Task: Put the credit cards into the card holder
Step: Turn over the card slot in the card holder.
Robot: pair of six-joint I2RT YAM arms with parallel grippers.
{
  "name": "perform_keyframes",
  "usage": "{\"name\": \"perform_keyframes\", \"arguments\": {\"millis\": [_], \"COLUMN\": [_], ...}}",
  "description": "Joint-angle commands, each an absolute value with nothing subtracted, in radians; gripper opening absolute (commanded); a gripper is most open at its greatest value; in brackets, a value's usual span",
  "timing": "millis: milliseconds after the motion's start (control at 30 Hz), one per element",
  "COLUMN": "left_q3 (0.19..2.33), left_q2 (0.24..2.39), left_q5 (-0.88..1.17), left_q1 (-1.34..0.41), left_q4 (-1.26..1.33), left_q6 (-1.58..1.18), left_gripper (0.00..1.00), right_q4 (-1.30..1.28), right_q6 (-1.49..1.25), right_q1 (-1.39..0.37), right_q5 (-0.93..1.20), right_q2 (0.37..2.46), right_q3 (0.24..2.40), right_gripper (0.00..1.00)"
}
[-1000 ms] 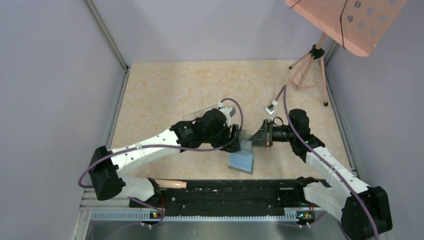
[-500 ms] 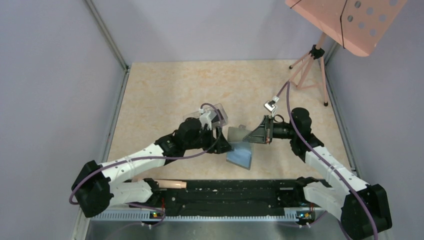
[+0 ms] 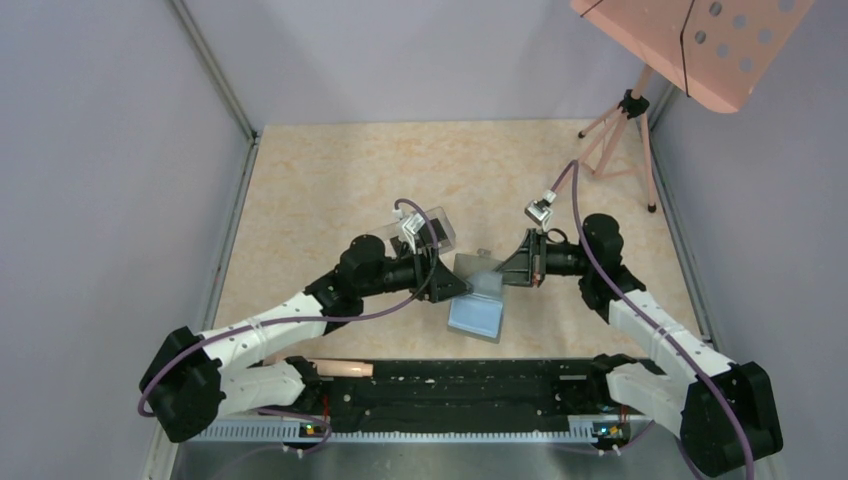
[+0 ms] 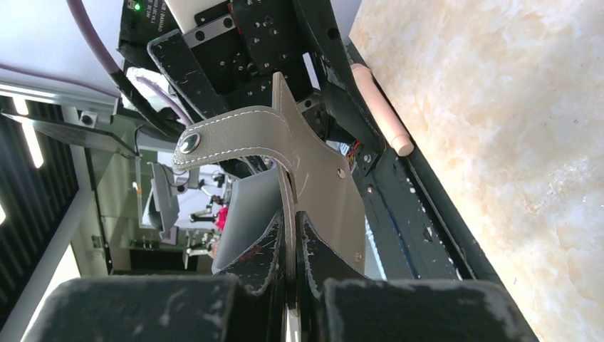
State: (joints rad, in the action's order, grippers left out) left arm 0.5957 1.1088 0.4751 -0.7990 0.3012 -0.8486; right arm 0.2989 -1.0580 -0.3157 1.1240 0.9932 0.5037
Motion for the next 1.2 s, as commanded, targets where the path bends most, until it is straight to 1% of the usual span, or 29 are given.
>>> {"name": "perform_keyframes", "arguments": {"millis": [0,100,167,233,267,333,467,567,600,667,800,867,900,1033,1167], "left_q3": [0.612,0.585,0.564,0.548,0.545,0.542,0.552,0.550,0.547,0.544,0.565,0.605,0.627,0.690,0.727], "left_q2": [1.109,1.130,1.150,1.165,1.171,1.180,1.178,1.163,1.156,1.138,1.092,1.060,1.049,1.027,1.039], "left_q5": [0.476,0.486,0.502,0.511,0.515,0.527,0.546,0.539,0.534,0.525,0.529,0.525,0.523,0.530,0.576], "left_q1": [-0.793,-0.794,-0.793,-0.792,-0.792,-0.792,-0.791,-0.783,-0.780,-0.772,-0.753,-0.751,-0.750,-0.749,-0.749], "left_q4": [0.416,0.478,0.572,0.637,0.659,0.693,0.702,0.697,0.696,0.672,0.535,0.376,0.301,0.110,0.050], "left_q6": [-0.853,-0.884,-0.923,-0.951,-0.962,-0.976,-0.986,-1.000,-1.005,-1.014,-0.991,-0.935,-0.908,-0.834,-0.812], "left_gripper": [0.74,0.74,0.72,0.67,0.63,0.51,0.24,0.02,0.00,0.00,0.00,0.00,0.00,0.00,0.00], "right_q4": [0.398,0.405,0.438,0.470,0.475,0.468,0.460,0.462,0.462,0.424,0.112,0.012,-0.045,-0.188,-0.174], "right_q6": [-1.118,-1.151,-1.193,-1.234,-1.246,-1.258,-1.265,-1.265,-1.261,-1.220,-0.981,-0.883,-0.838,-0.697,-0.660], "right_q1": [-0.313,-0.314,-0.314,-0.314,-0.314,-0.314,-0.314,-0.314,-0.314,-0.312,-0.276,-0.252,-0.244,-0.233,-0.233], "right_q5": [1.146,1.138,1.135,1.137,1.136,1.127,1.114,1.104,1.104,1.107,1.072,1.053,1.048,1.026,1.068], "right_q2": [0.994,0.999,1.001,1.003,1.003,1.004,1.009,1.012,1.013,1.018,1.002,0.991,0.987,0.983,0.970], "right_q3": [0.503,0.500,0.493,0.488,0.488,0.488,0.485,0.483,0.485,0.502,0.599,0.642,0.658,0.706,0.703], "right_gripper": [0.00,0.00,0.00,0.00,0.00,0.00,0.00,0.07,0.10,0.17,0.44,0.58,0.62,0.72,0.78]}}
